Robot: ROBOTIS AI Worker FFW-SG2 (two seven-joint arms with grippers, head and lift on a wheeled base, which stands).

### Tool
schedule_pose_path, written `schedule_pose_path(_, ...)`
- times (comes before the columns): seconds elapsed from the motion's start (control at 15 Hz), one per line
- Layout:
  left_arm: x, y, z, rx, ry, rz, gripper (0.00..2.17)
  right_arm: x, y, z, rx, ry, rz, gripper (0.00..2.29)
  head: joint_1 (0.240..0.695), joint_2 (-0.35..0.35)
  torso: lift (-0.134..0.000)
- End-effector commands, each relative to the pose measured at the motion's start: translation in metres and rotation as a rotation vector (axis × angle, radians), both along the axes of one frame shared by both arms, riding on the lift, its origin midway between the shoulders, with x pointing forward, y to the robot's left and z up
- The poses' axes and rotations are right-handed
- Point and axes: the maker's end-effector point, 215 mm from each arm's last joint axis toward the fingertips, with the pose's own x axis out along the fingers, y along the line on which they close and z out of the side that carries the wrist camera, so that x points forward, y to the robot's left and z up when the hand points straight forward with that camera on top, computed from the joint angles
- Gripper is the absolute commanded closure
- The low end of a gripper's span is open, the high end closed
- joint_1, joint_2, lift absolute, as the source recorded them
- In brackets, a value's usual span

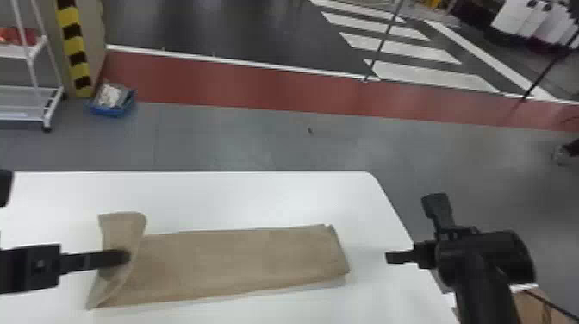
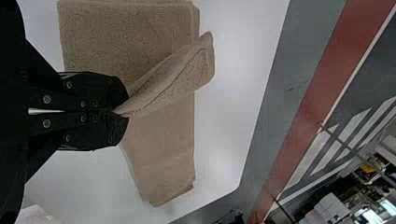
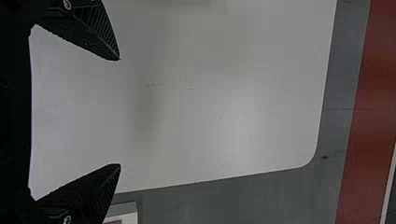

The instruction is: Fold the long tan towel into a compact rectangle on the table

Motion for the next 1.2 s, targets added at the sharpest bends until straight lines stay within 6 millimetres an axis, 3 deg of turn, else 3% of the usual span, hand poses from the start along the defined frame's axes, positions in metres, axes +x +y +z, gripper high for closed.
schedule_pose_path(0.0, -0.006, -0.054, 0.006, 0.044, -0.01, -0.108, 2.14, -0.006, -0.002, -0.003, 0.001, 0.005, -0.006, 0.06, 0.695, -0.35, 0.0)
schedule_pose_path(0.27, 0.0, -0.105, -0.008, 0.166, -0.03, -0.206, 2.14, -0.014, -0.007, -0.005, 0.005, 0.006, -0.017, 0.06, 0.695, -0.35, 0.0)
schedule_pose_path(0.4, 0.015, -0.125, -0.013, 0.222, -0.075, -0.232, 2.14, -0.015, -0.005, -0.007, 0.016, 0.005, -0.017, 0.07, 0.695, -0.35, 0.0)
schedule_pose_path(0.53, 0.02, -0.132, -0.017, 0.245, -0.094, -0.23, 2.14, -0.013, -0.005, -0.006, 0.012, 0.003, -0.013, 0.07, 0.695, -0.35, 0.0)
schedule_pose_path(0.87, 0.021, -0.168, -0.009, 0.267, -0.167, -0.267, 2.14, -0.013, -0.004, -0.006, 0.013, 0.007, -0.015, 0.07, 0.695, -0.35, 0.0)
schedule_pose_path(1.13, 0.018, -0.198, -0.015, 0.29, -0.211, -0.31, 2.14, -0.011, 0.001, -0.008, 0.011, 0.01, -0.003, 0.07, 0.695, -0.35, 0.0)
